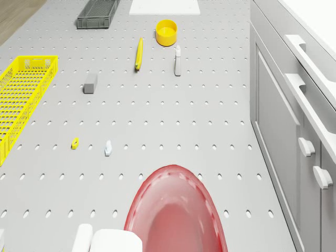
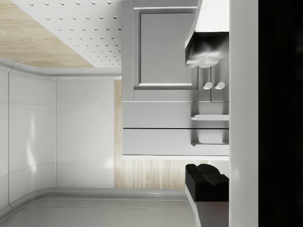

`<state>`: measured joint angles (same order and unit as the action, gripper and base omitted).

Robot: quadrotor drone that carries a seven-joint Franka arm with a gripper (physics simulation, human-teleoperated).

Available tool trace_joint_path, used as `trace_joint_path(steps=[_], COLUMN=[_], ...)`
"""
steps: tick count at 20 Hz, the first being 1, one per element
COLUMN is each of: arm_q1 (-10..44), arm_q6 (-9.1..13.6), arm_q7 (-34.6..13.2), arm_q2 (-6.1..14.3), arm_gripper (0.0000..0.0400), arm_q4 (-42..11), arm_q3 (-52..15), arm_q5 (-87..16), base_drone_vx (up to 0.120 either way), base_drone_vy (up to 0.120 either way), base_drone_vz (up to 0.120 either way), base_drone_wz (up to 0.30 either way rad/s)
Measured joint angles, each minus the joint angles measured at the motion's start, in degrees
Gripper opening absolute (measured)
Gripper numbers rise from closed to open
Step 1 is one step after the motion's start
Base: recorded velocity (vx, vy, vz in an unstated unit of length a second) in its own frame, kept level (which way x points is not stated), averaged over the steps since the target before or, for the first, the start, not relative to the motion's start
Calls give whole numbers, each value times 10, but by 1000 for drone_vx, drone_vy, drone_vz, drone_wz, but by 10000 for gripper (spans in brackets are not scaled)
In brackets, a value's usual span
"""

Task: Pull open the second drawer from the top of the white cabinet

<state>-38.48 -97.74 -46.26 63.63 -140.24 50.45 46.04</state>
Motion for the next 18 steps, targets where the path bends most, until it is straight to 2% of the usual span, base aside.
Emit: trace_joint_path(steps=[14, 18], arm_q1=[-14, -17], arm_q6=[-13, -17], arm_q7=[-11, -14], arm_q2=[16, 20], arm_gripper=[300, 300], arm_q4=[-2, -3], arm_q3=[4, 5], arm_q5=[-13, -16], base_drone_vx=[120, 120], base_drone_vy=[0, -110], base_drone_vz=[0, 0], base_drone_wz=[0, 0])
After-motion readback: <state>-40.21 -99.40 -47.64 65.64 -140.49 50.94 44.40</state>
